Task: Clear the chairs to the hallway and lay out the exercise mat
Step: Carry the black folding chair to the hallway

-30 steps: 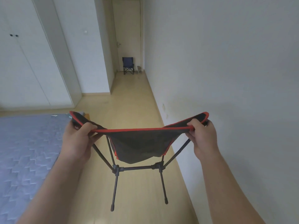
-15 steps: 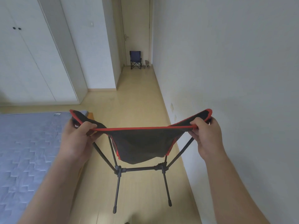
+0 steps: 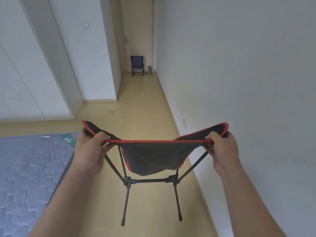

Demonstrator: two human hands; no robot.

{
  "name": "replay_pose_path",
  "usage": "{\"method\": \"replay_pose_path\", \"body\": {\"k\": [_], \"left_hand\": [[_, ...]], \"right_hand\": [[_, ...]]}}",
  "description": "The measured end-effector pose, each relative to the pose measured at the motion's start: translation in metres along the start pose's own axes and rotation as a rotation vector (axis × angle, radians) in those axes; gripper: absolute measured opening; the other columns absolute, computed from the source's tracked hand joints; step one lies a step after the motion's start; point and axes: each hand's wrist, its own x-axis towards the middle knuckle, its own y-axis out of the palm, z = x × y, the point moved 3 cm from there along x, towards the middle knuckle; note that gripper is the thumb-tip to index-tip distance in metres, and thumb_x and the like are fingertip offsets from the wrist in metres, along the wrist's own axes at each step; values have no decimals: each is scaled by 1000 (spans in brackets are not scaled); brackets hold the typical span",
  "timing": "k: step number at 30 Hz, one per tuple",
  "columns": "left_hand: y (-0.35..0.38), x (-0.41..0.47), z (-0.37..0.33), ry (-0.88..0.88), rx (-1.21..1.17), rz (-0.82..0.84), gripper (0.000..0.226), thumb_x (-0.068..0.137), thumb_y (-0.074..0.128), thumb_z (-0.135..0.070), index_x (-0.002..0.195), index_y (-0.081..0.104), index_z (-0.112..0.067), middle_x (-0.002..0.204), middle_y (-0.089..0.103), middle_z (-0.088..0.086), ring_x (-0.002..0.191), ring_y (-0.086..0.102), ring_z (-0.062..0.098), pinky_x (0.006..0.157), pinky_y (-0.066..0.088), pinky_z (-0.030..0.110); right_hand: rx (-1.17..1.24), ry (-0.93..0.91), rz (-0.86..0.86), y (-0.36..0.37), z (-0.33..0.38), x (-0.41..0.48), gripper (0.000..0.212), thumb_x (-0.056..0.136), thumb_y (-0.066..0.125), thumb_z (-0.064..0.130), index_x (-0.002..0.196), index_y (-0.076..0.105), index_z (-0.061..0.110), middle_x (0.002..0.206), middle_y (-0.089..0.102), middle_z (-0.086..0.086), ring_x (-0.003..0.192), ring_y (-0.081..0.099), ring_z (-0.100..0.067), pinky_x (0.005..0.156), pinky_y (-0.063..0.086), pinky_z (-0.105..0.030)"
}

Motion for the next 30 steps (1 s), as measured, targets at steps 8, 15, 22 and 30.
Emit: {"method": "replay_pose_path", "body": {"k": [8,15,22,30], "left_hand": [[22,110,5,-18,11,-33,24,91,56,12,95,54,-12,102,58,15,97,63,36,71,64,38],[62,217,18,-51,47,-69,21,91,56,11,92,51,-10,91,58,12,92,64,36,79,63,45],[110,326,20,-48,67,-137,24,90,56,13,95,51,-10,91,60,12,88,65,33,72,64,41],[141,450,27,-46,59,-116,25,89,55,14,93,51,-11,93,59,13,89,67,34,68,64,38]], "right_hand": [[-20,-5,-8,71,-8,82,41,85,63,-1,124,54,4,116,66,-18,105,69,-34,87,62,-43],[-17,37,-18,136,-19,189,25,84,64,2,108,58,7,110,67,-20,101,70,-36,85,62,-43],[-34,71,32,205,-15,307,29,80,63,1,108,57,4,103,67,-19,104,69,-37,83,62,-43],[-30,79,61,284,-16,412,37,80,64,1,115,56,5,107,67,-14,101,69,-30,83,62,-41]]}}
